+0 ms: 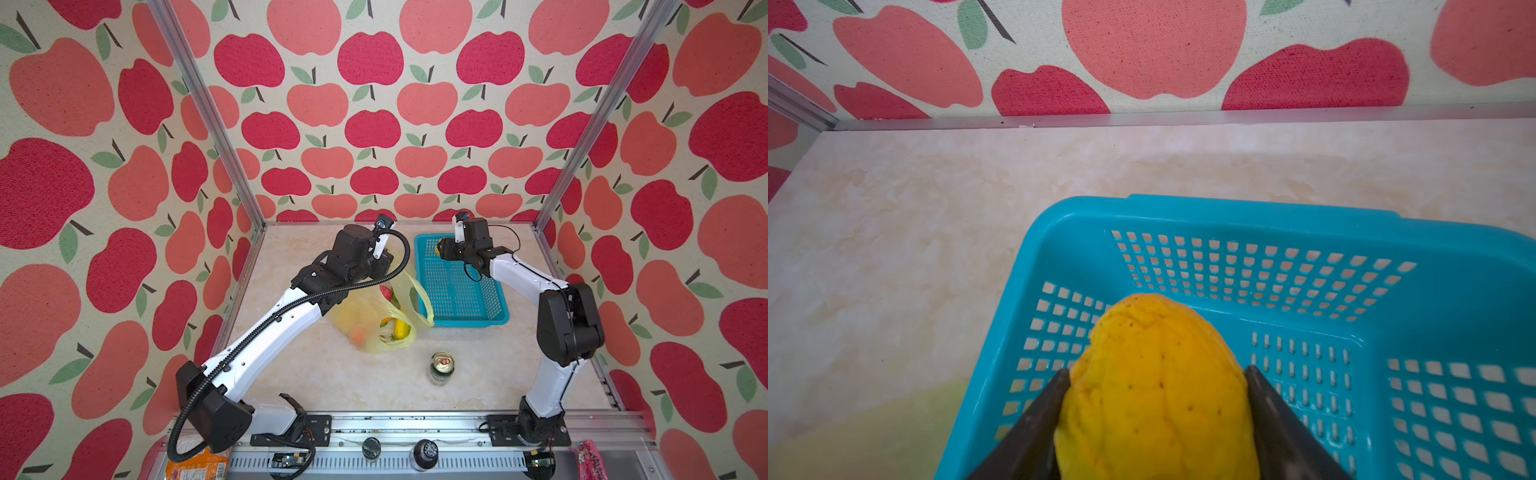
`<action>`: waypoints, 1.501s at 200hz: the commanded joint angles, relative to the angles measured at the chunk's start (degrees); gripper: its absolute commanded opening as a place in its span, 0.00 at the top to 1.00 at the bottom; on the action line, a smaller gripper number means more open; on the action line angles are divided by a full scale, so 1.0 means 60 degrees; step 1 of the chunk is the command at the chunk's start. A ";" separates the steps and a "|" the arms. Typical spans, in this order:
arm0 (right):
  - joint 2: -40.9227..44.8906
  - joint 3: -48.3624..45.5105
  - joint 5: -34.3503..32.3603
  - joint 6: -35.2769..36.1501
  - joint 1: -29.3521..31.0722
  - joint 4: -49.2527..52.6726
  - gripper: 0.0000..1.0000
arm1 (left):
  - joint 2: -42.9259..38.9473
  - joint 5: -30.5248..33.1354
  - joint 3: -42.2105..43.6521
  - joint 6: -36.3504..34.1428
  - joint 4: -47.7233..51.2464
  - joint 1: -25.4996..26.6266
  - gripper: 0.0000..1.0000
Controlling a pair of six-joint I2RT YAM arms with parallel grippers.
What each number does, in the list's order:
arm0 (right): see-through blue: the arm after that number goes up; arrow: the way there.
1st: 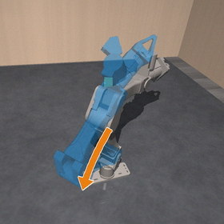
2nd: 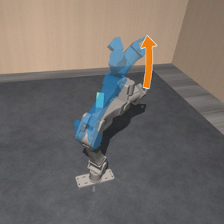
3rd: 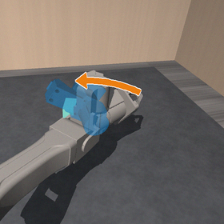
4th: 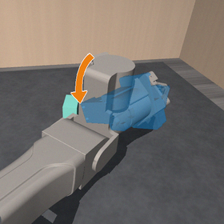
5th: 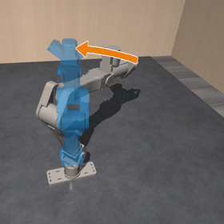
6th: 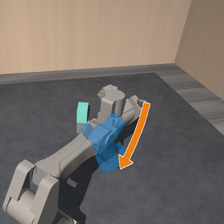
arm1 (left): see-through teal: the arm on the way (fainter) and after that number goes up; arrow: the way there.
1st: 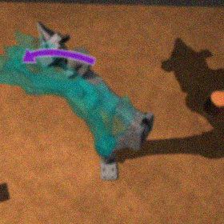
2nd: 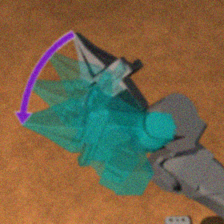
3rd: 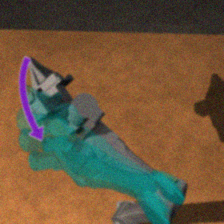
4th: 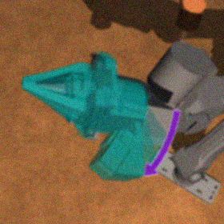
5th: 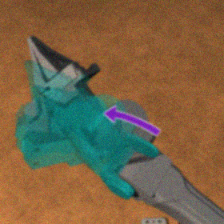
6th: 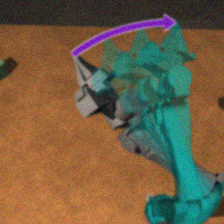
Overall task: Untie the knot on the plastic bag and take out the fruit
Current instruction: 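Lift the yellow mango out and carry it over the teal basket with the right gripper, then open the right gripper to drop the mango into the basket, then move the right gripper back into the bag held by the left gripper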
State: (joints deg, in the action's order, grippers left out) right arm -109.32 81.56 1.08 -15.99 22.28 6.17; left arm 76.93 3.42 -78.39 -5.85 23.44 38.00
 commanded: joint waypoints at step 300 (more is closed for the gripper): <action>0.6139 -0.3879 -0.0630 -0.0165 0.0635 -0.0399 0.05 | -0.0037 -0.0158 0.0000 -0.0041 -0.0368 -0.0051 1.00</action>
State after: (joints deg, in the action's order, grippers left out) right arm -81.52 62.35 0.25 -17.63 25.23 5.10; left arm 77.03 2.52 -78.37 -6.13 23.29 38.00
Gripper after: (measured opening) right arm 0.951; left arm 0.046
